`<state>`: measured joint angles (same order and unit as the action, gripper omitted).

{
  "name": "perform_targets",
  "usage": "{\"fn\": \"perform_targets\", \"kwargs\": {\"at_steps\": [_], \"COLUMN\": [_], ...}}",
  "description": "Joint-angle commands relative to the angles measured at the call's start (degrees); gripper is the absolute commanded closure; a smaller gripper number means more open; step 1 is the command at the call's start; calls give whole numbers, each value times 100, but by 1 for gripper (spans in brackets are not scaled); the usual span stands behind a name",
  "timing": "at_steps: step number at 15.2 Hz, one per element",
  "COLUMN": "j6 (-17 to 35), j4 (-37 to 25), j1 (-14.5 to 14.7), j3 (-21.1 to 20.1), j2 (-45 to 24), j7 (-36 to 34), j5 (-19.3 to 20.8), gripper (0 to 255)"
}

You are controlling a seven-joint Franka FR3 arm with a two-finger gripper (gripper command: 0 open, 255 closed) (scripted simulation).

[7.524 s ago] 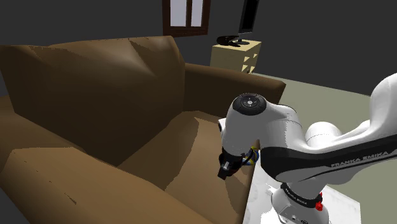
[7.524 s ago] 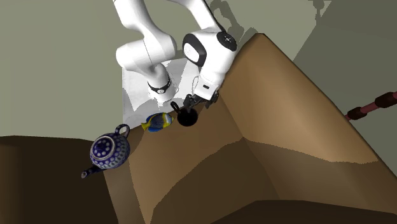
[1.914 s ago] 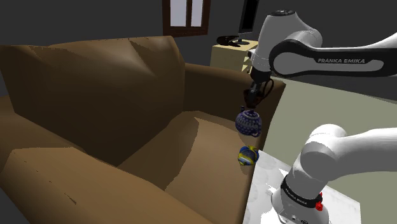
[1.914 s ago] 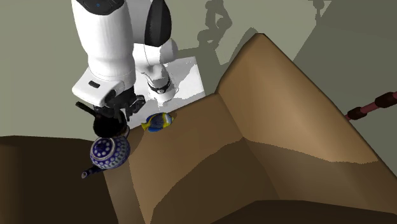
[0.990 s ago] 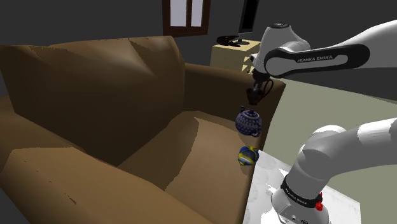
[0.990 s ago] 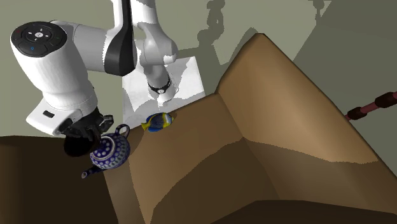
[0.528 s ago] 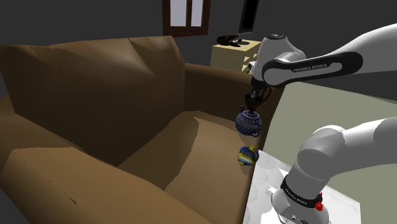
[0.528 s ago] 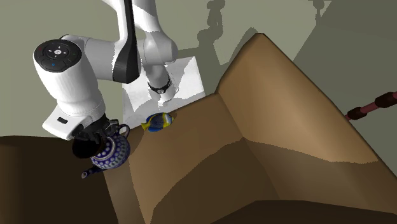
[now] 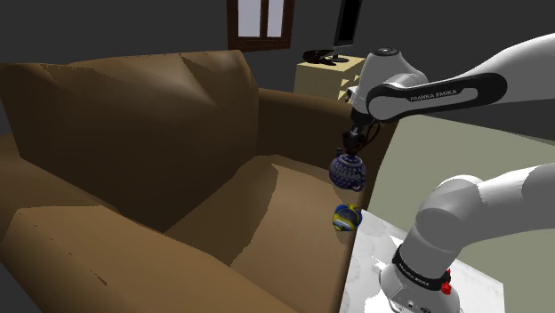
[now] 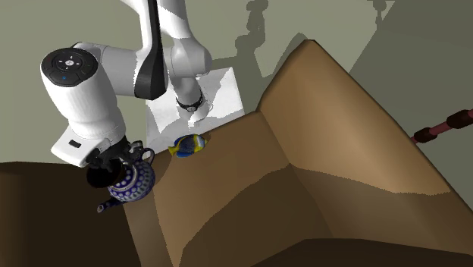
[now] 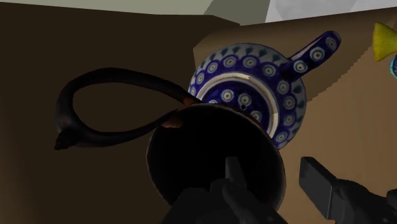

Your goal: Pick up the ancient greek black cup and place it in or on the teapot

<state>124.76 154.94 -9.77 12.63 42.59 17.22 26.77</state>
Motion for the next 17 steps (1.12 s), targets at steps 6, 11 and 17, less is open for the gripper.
{"fn": "perform_targets", "kwargs": {"at_steps": [6, 11, 17], "j6": [-233, -856, -856], "j4": [-106, -441, -441], "j1": [37, 127, 127], "j3": [-67, -255, -255], "j2": [122, 388, 388], "j7": [24, 82, 82], "j5": [-76, -273, -274], "gripper": [0, 0, 0]}}
